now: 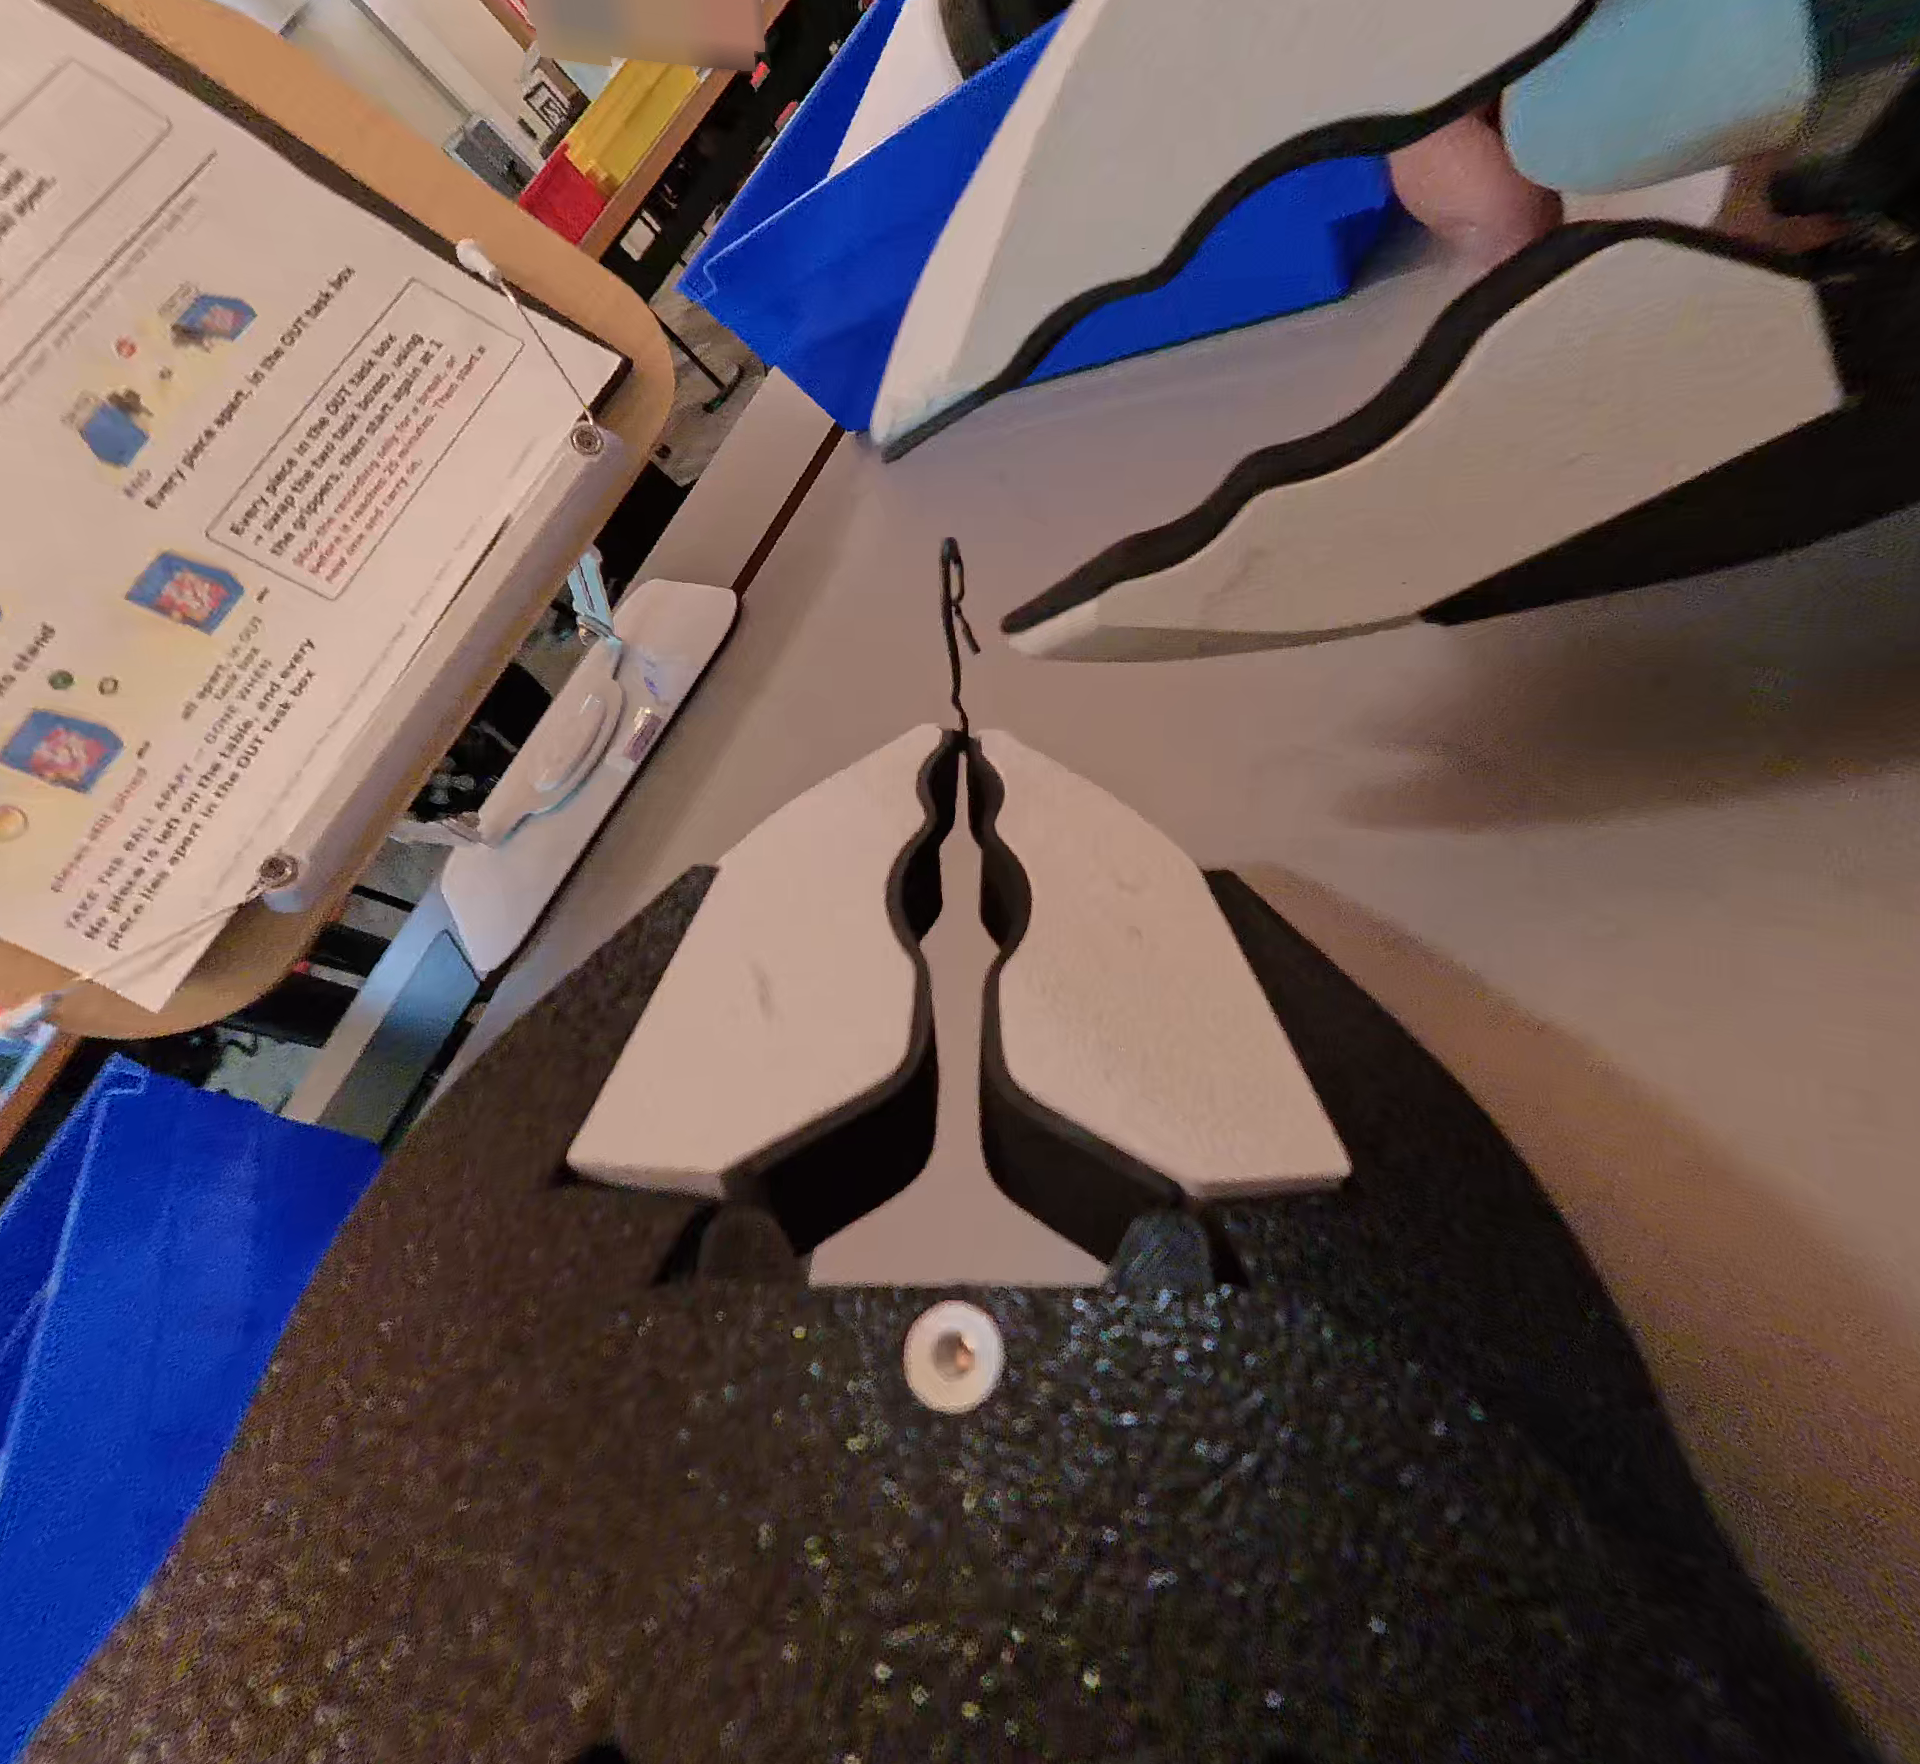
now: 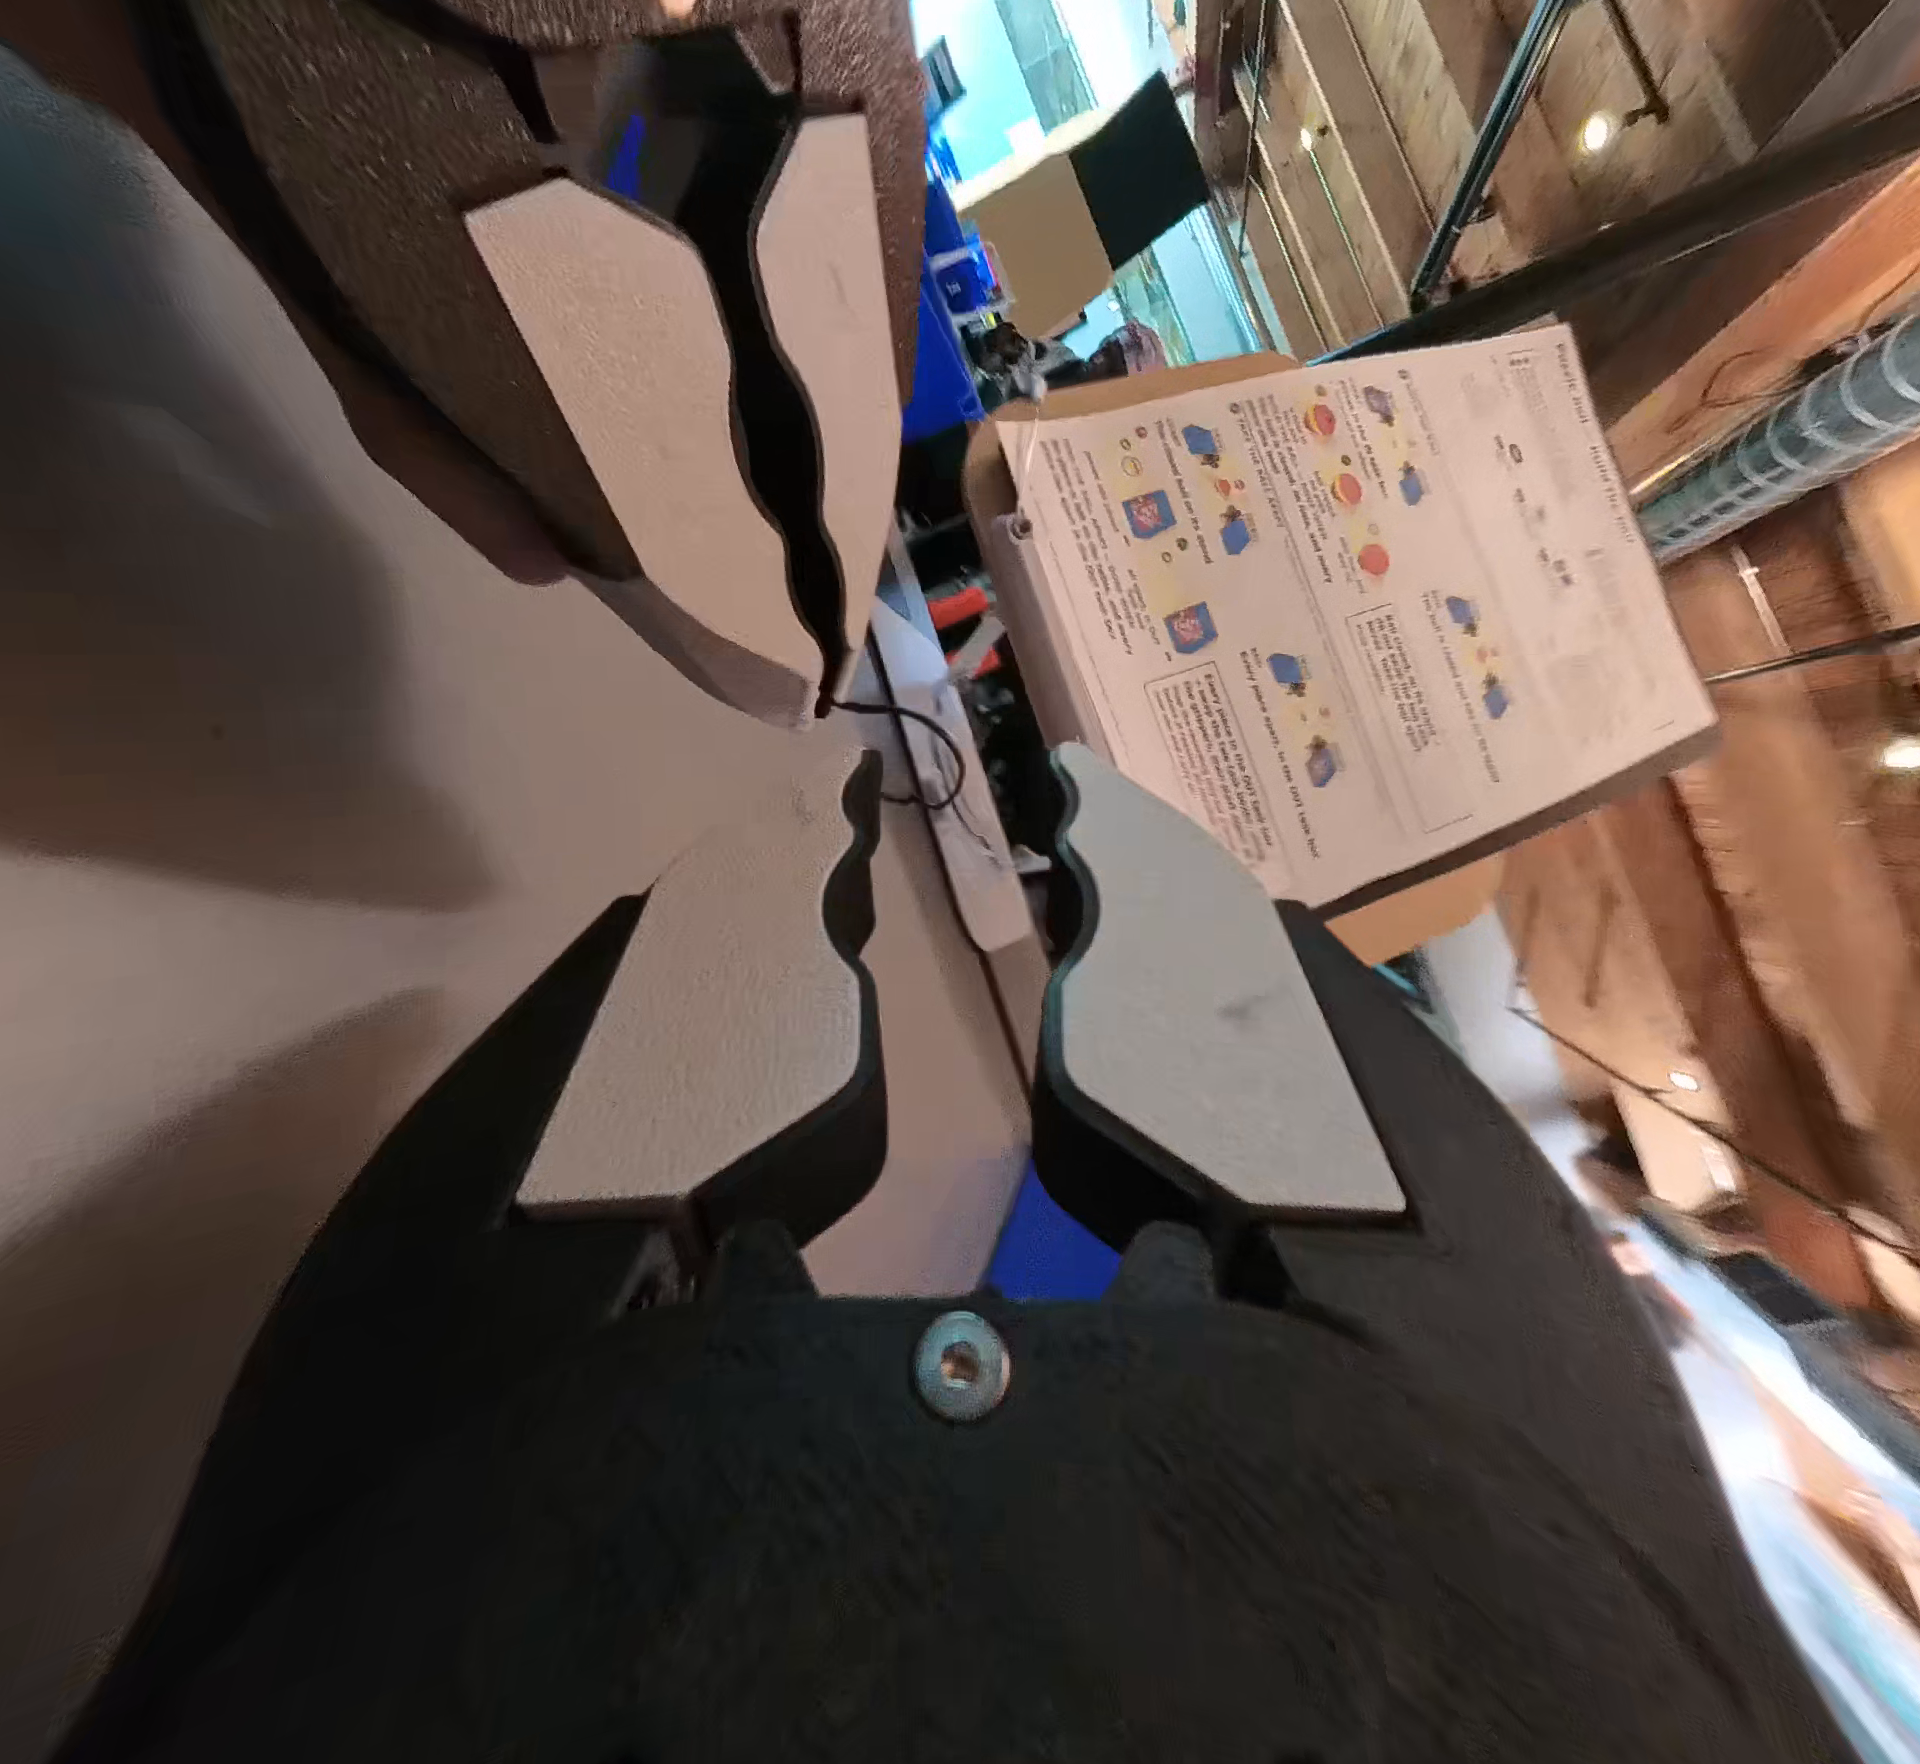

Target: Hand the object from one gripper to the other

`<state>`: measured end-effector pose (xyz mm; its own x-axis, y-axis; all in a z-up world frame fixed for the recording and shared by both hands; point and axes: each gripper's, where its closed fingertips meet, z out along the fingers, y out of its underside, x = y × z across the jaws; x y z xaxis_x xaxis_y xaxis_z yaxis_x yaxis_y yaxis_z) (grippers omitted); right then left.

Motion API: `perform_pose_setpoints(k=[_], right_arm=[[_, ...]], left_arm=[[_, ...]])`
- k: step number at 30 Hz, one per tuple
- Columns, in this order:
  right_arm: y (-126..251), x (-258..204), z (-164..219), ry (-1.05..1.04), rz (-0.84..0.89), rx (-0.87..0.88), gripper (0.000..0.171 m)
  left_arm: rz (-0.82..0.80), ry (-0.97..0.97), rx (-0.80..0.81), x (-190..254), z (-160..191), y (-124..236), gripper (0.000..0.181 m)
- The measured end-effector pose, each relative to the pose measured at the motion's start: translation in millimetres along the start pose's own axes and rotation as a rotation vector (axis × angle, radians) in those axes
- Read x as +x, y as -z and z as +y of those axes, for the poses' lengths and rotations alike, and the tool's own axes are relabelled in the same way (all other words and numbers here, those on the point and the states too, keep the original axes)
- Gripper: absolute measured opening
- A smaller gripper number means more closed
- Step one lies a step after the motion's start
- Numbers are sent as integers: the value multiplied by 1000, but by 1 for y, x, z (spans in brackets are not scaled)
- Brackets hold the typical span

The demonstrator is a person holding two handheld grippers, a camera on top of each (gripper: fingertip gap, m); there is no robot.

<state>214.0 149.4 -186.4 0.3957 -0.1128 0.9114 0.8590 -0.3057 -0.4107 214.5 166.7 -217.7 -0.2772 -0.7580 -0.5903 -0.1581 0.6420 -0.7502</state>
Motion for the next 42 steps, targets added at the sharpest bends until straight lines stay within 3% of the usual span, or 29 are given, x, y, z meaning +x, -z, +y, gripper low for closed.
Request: perform_pose_setpoints(k=[5,8,12,15,18,22,27,30,34,40,42], right_arm=[[-2,-8,2,164,-25,-40,15],[-3,-6,4,180,-9,-63,2],[-2,-3,7,153,-4,-77,1],[-3,1,11,-32,3,-65,1],[0,11,14,-378,-8,-3,1],[4,25,13,-898,-67,147,1],[7,29,-3,-1355,-235,354,1],[6,26,-9,-1442,-289,397,0],[5,21,-15,-1423,-321,400,1],[6,23,-15,-1415,-307,406,1],[5,27,-8,-1342,-217,377,23]], left_arm=[[-8,-62,-5,3,-3,-1,1],[-16,-67,-13,2,-1,-1,1],[-37,-51,21,-2,-5,2,1],[-43,-1,106,-5,-15,5,14],[5,158,215,-6,-27,9,30],[144,408,409,-6,-47,21,27],[189,539,480,-6,-51,23,19],[193,553,478,-6,-51,23,17],[214,579,483,-6,-52,24,4],[267,616,487,-4,-55,26,2],[271,677,472,-7,-52,24,2]])
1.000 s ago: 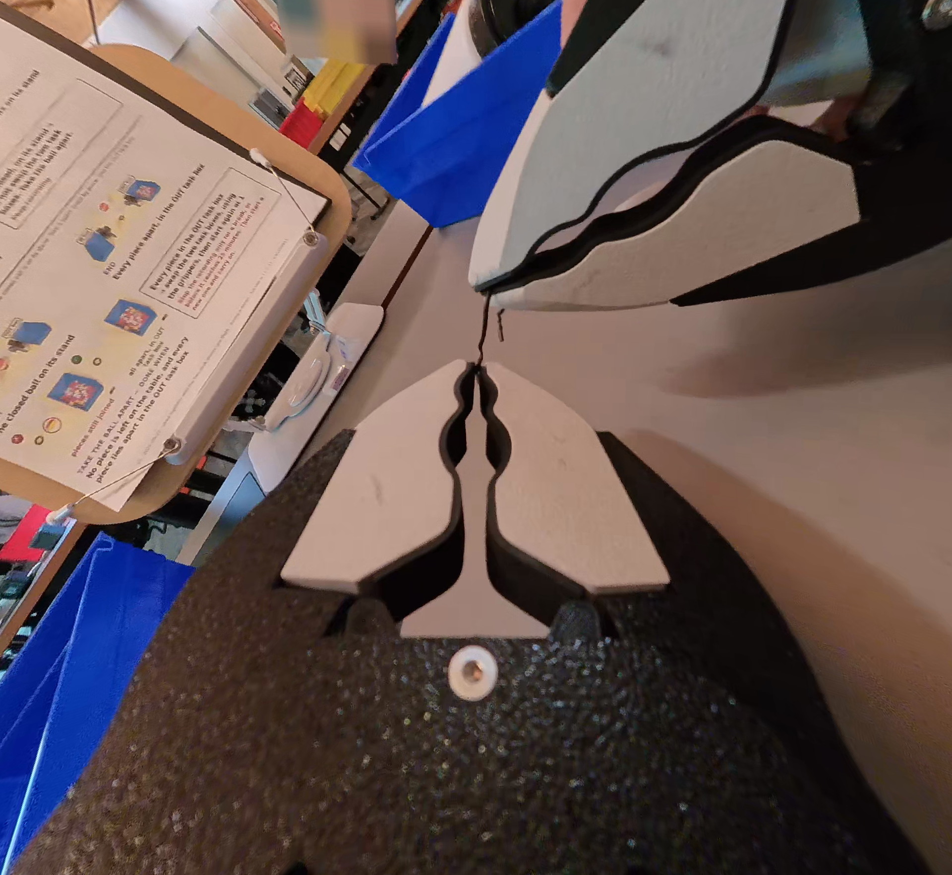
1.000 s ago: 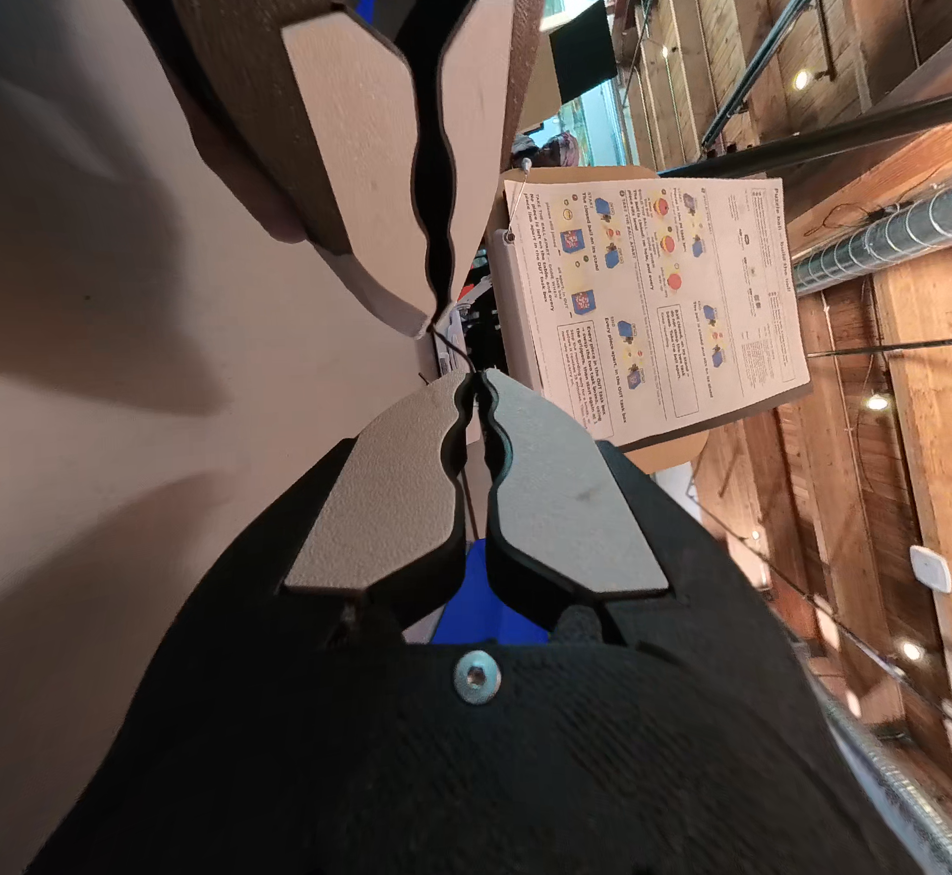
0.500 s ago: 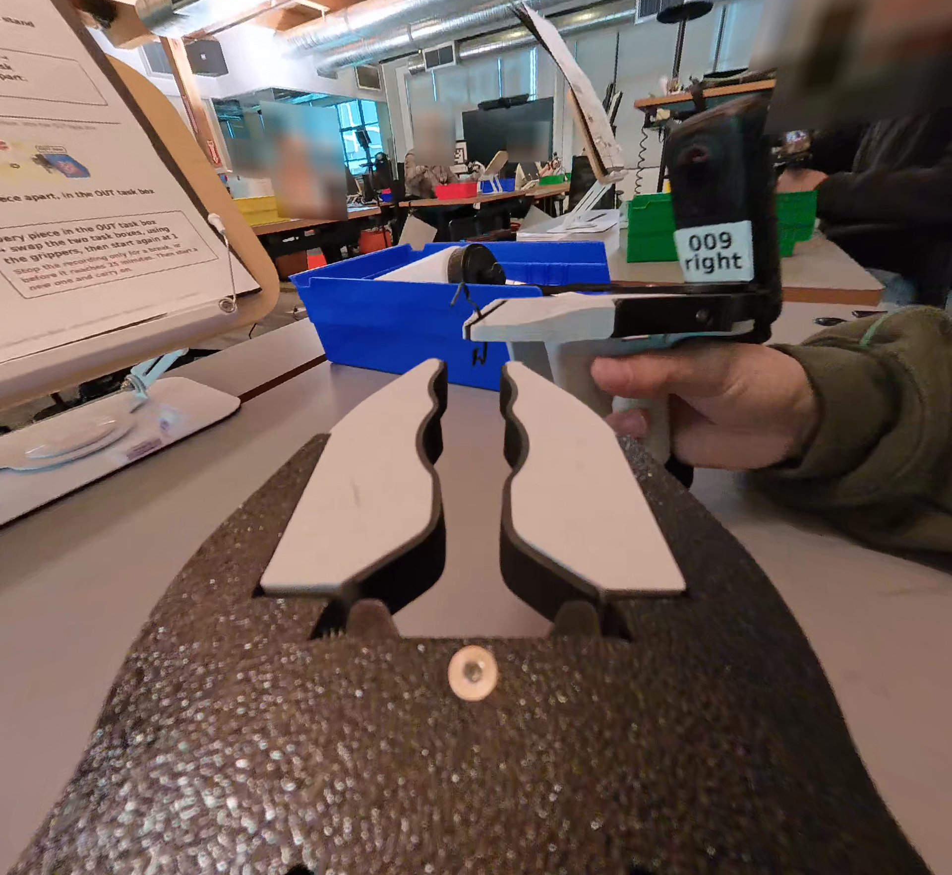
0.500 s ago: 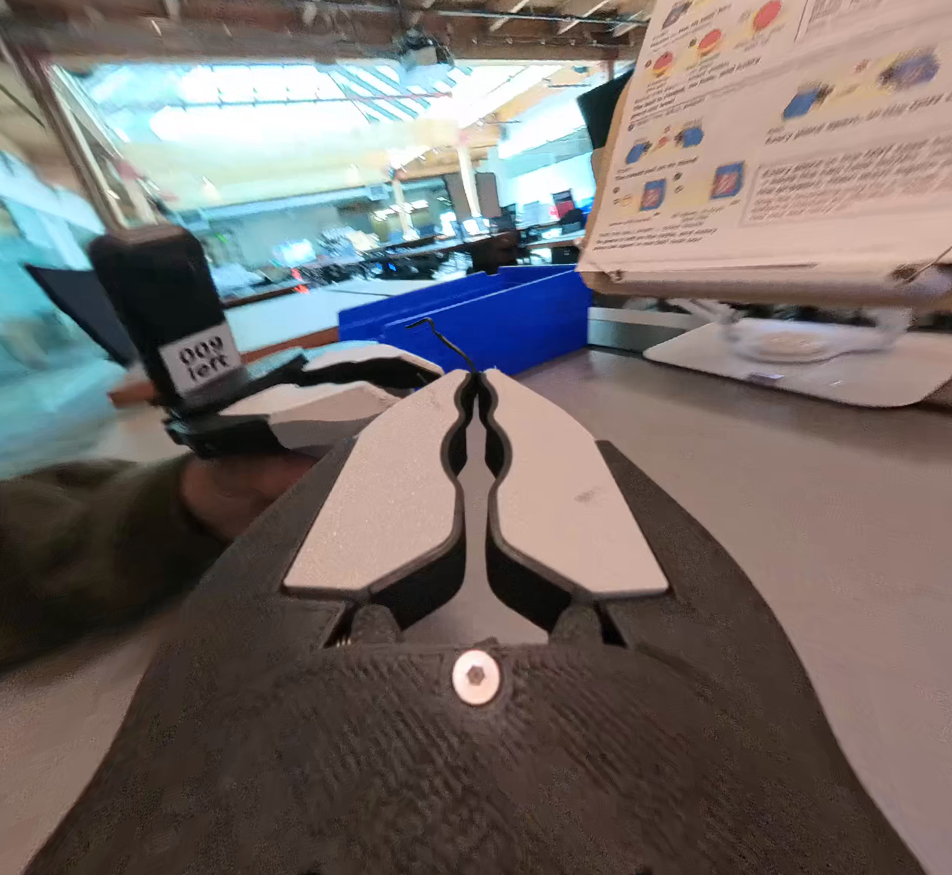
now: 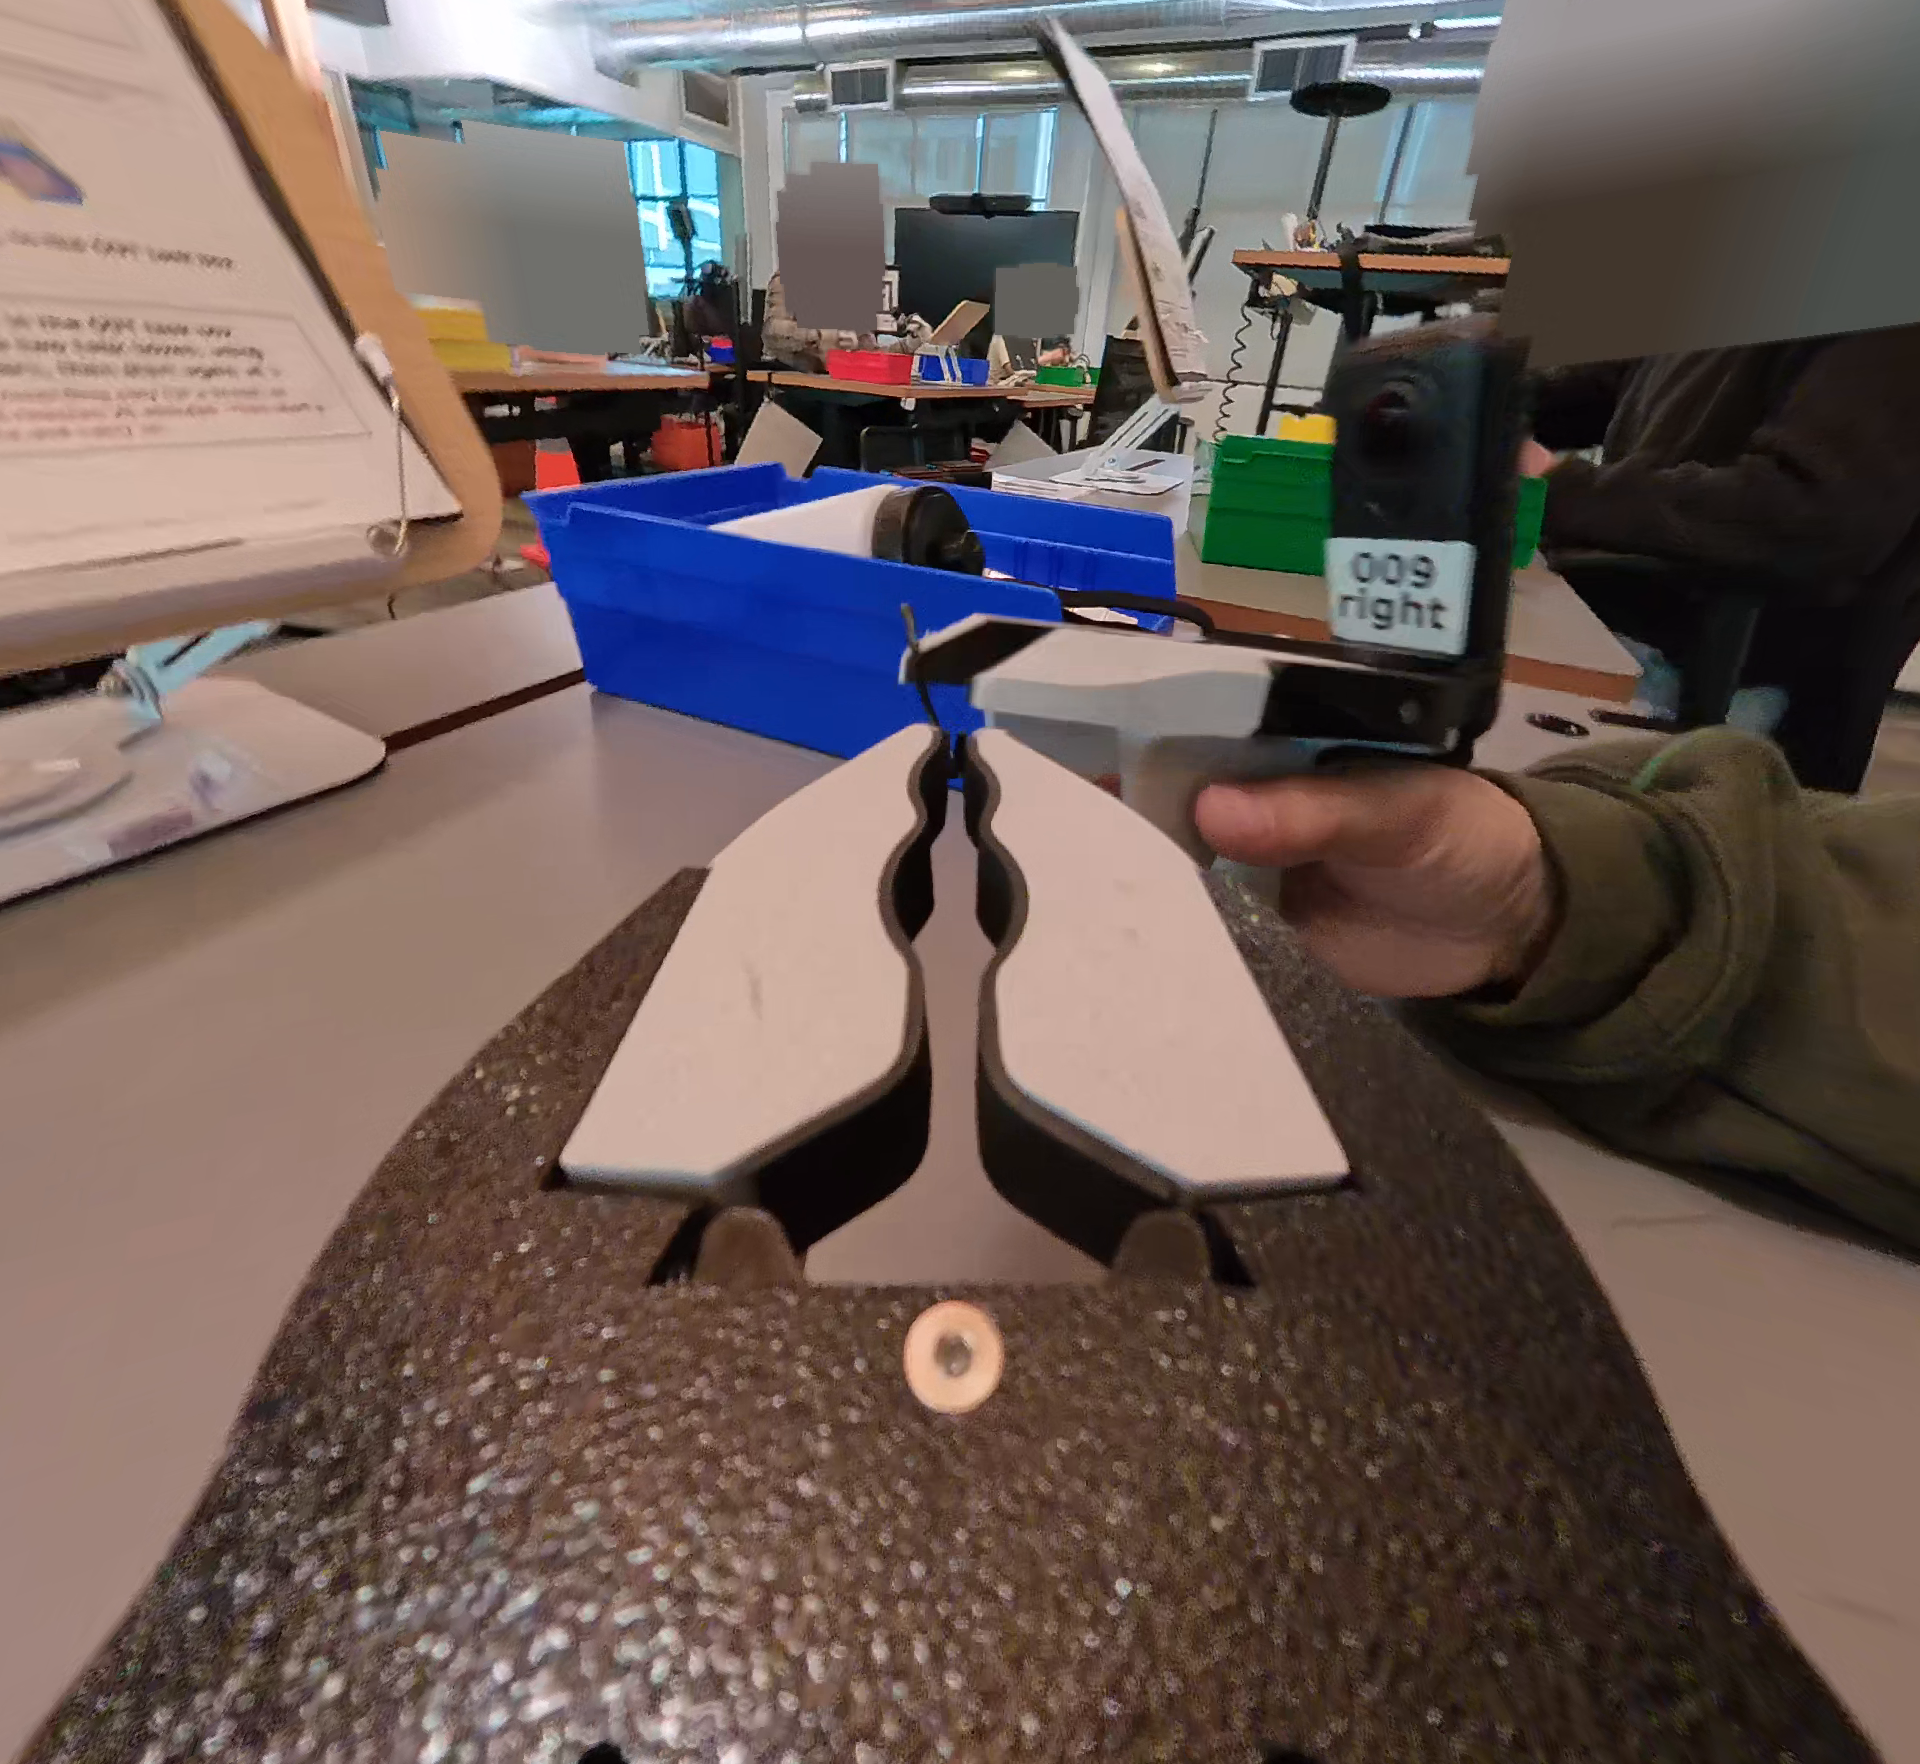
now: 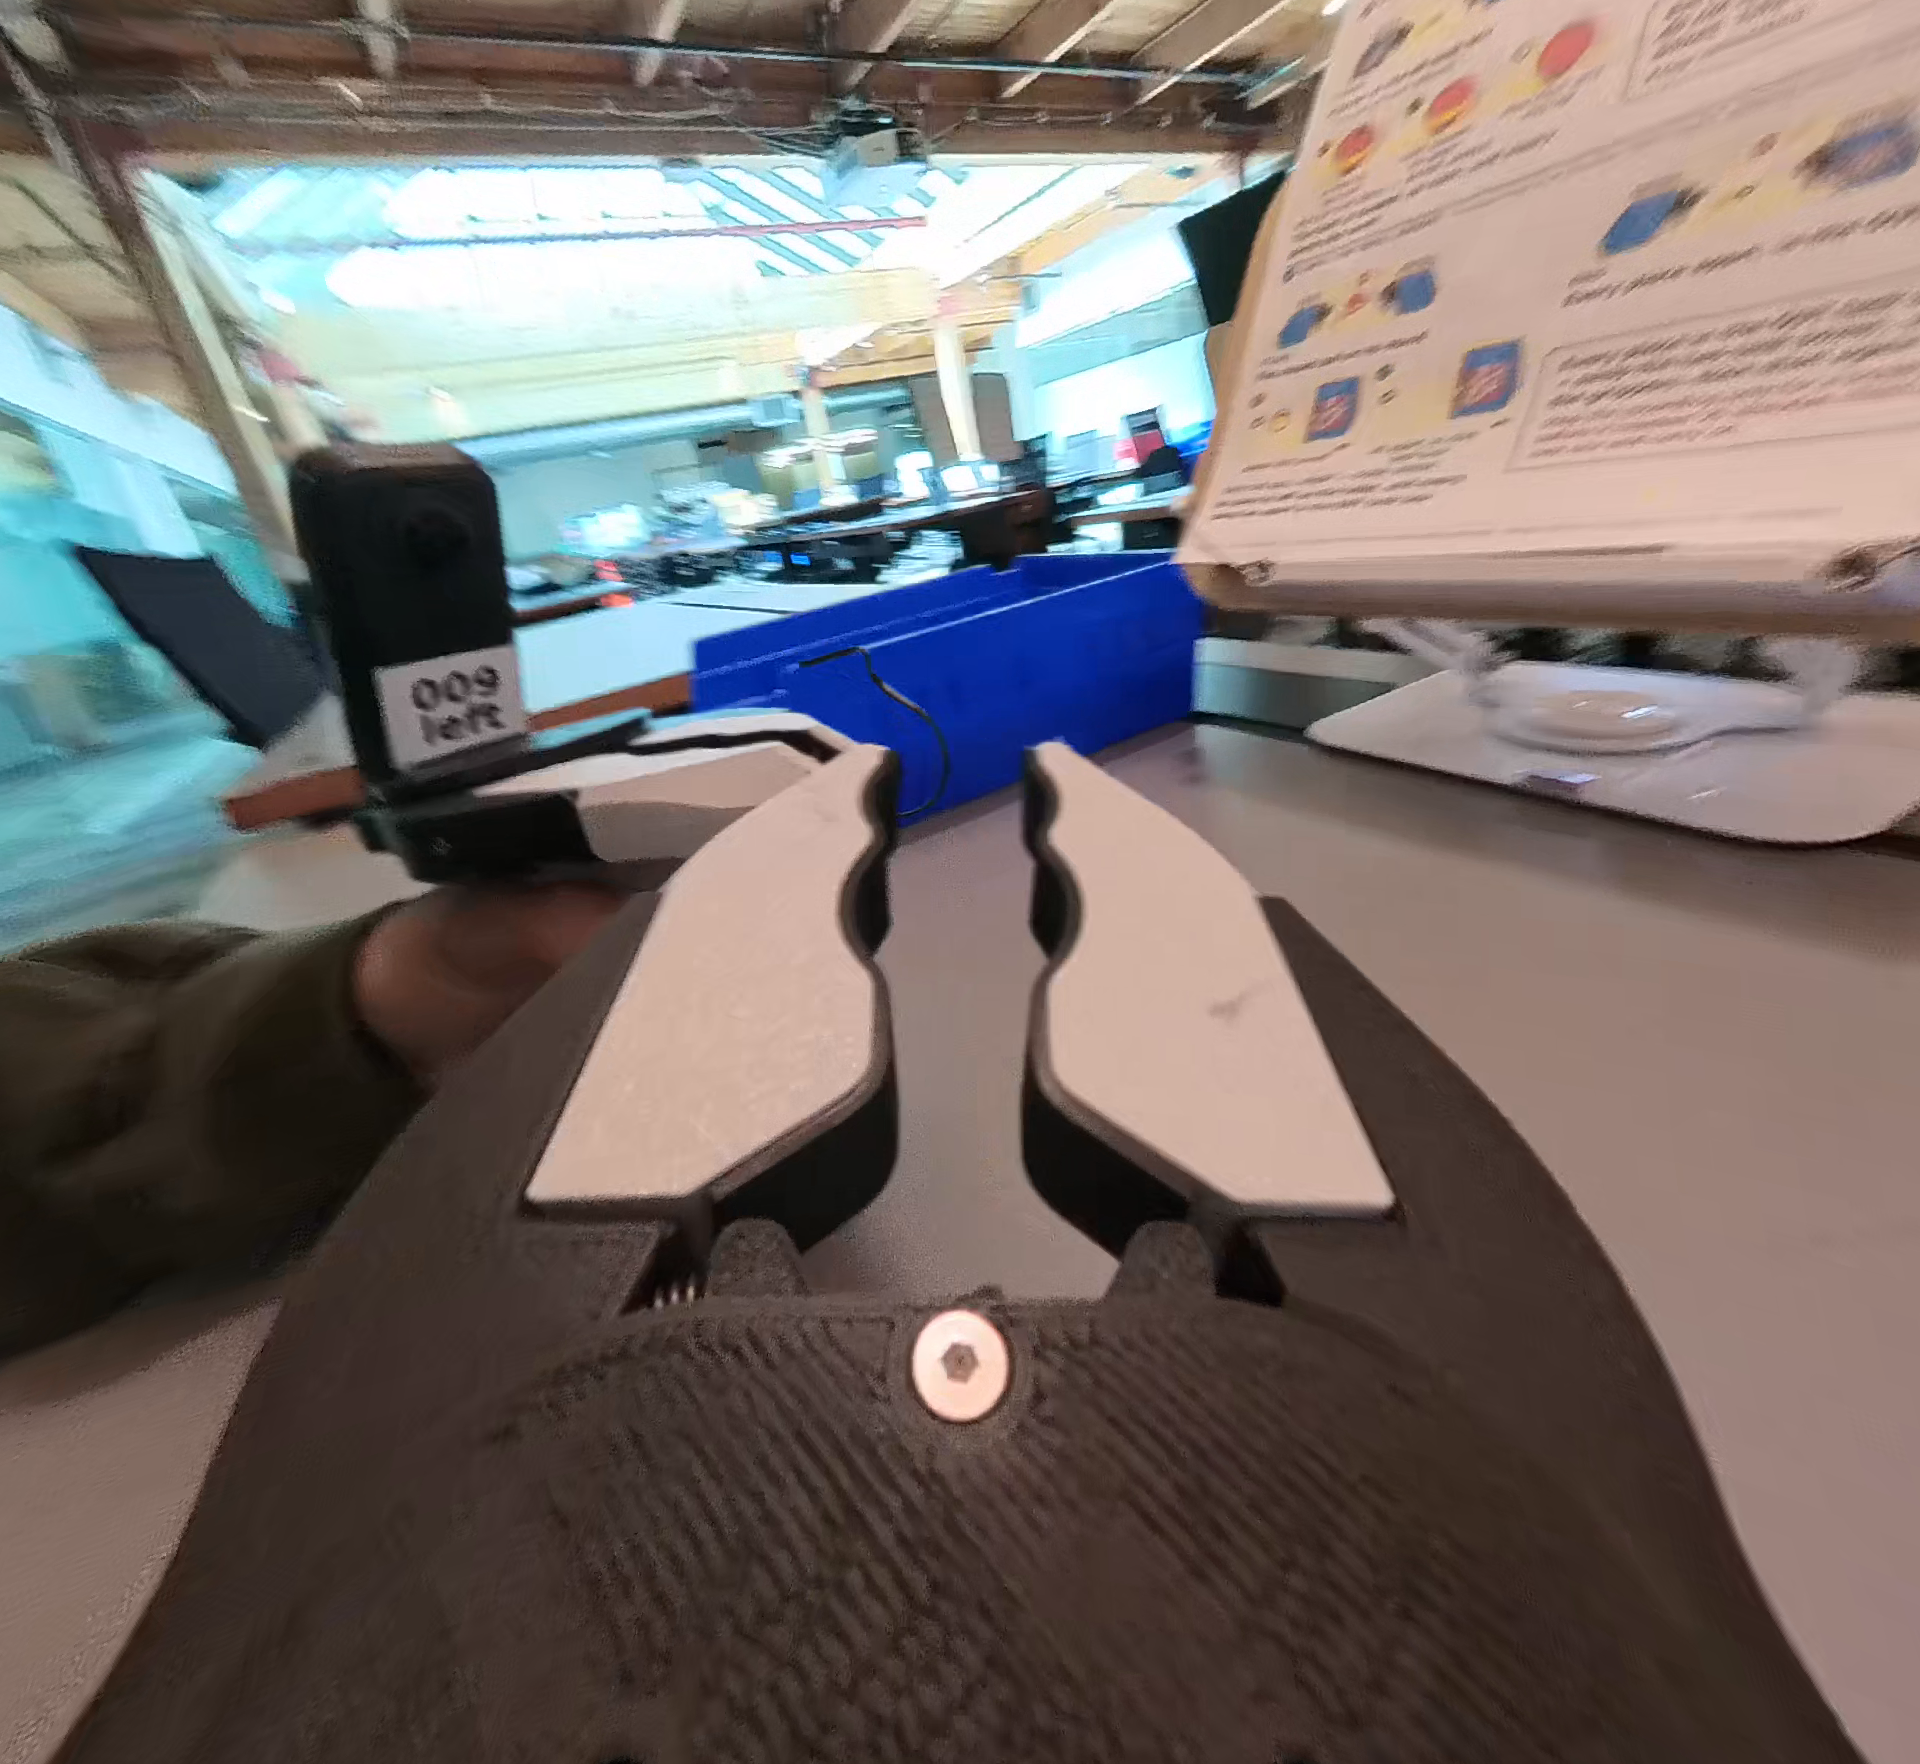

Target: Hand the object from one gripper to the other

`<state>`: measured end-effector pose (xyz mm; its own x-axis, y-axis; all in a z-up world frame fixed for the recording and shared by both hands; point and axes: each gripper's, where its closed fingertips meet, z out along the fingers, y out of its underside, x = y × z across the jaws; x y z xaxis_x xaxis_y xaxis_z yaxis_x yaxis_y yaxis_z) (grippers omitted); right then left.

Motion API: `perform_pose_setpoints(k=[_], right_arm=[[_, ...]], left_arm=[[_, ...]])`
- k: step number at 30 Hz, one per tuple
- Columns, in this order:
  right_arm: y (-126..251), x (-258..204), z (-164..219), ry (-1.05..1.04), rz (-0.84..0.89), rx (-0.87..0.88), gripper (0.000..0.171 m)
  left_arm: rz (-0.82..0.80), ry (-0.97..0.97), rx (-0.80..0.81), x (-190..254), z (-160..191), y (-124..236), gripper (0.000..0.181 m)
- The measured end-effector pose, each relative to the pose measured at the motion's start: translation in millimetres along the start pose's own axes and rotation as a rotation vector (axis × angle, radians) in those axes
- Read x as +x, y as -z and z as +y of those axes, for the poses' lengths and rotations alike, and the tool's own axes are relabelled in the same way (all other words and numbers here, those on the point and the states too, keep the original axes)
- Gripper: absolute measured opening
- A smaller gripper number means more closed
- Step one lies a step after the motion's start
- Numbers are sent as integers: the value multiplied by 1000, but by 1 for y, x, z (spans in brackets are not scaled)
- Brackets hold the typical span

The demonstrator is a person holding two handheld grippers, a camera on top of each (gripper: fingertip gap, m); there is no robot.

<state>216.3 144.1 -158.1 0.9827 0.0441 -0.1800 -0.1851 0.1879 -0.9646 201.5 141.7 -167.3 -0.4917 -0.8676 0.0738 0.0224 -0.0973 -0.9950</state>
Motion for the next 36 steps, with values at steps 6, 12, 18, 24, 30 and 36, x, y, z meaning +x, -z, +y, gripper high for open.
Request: perform_pose_setpoints(k=[6,12,18,24,30,36], right_arm=[[2,3,12,835,165,-187,34],[-6,-7,30,1353,196,-318,23],[-5,-1,31,1462,228,-353,9],[-6,-2,30,1479,234,-355,2],[-4,-2,21,1274,239,-276,0],[4,-35,-1,653,-77,-24,1]], left_arm=[[-20,286,-21,-18,6,3,3],[37,503,-39,-17,15,1,2],[90,565,-32,-12,13,-1,2],[116,581,-33,-9,14,-1,2],[88,424,15,-11,3,2,21],[173,403,97,-9,-14,13,22]])
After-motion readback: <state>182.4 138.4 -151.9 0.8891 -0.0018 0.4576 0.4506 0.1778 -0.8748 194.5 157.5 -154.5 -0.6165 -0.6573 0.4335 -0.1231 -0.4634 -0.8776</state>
